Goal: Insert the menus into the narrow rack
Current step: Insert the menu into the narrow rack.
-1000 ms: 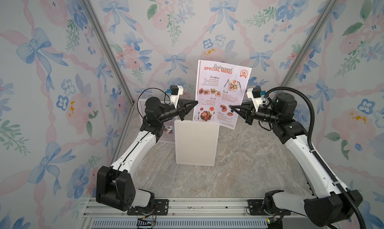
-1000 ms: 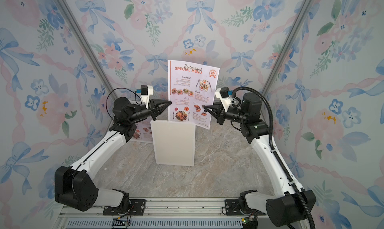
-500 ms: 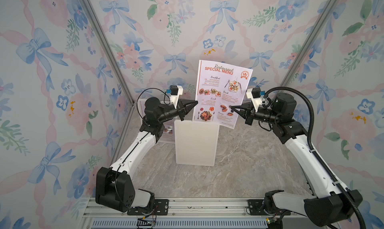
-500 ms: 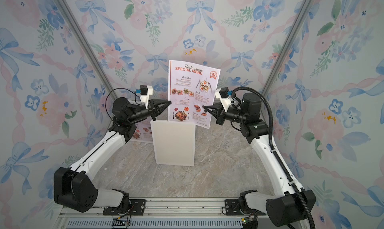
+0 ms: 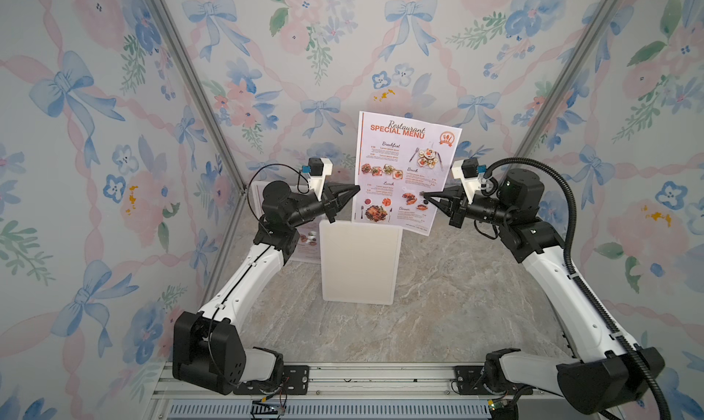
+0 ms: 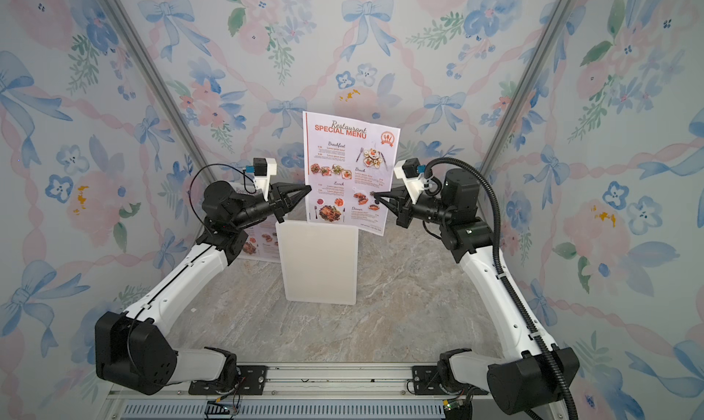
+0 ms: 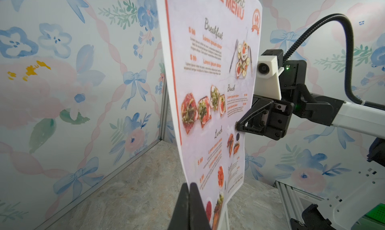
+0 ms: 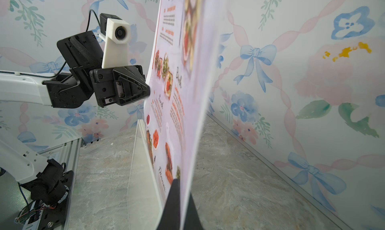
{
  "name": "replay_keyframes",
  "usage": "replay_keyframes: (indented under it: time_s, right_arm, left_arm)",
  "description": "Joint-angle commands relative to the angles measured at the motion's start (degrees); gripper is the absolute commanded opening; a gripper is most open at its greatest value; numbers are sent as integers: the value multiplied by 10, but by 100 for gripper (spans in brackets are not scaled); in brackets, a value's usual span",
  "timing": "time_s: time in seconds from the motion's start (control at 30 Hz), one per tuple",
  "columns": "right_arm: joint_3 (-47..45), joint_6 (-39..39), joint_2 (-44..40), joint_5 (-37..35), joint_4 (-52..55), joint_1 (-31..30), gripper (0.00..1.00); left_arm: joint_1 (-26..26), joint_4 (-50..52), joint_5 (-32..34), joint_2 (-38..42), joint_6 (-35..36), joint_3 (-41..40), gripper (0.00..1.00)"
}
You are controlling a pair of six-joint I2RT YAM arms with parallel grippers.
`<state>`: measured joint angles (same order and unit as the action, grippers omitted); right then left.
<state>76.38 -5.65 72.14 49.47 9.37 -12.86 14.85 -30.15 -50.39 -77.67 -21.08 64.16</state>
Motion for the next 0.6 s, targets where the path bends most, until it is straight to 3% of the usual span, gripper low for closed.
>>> replay_keyframes:
  time_s: [0.0,0.33,0.57]
  right_arm:
    - [13,-5,3,-1,6,-5,0]
    - [19,-8,6,-5,15,-7,0]
    - [22,-3,8,-7,11,-7,15]
  left_arm:
    - [-7,-7,1,-3,8,0,0]
    - [-7,-7,6,-6,10,-4,0]
    - [-8,-7,9,-1,10,-13,0]
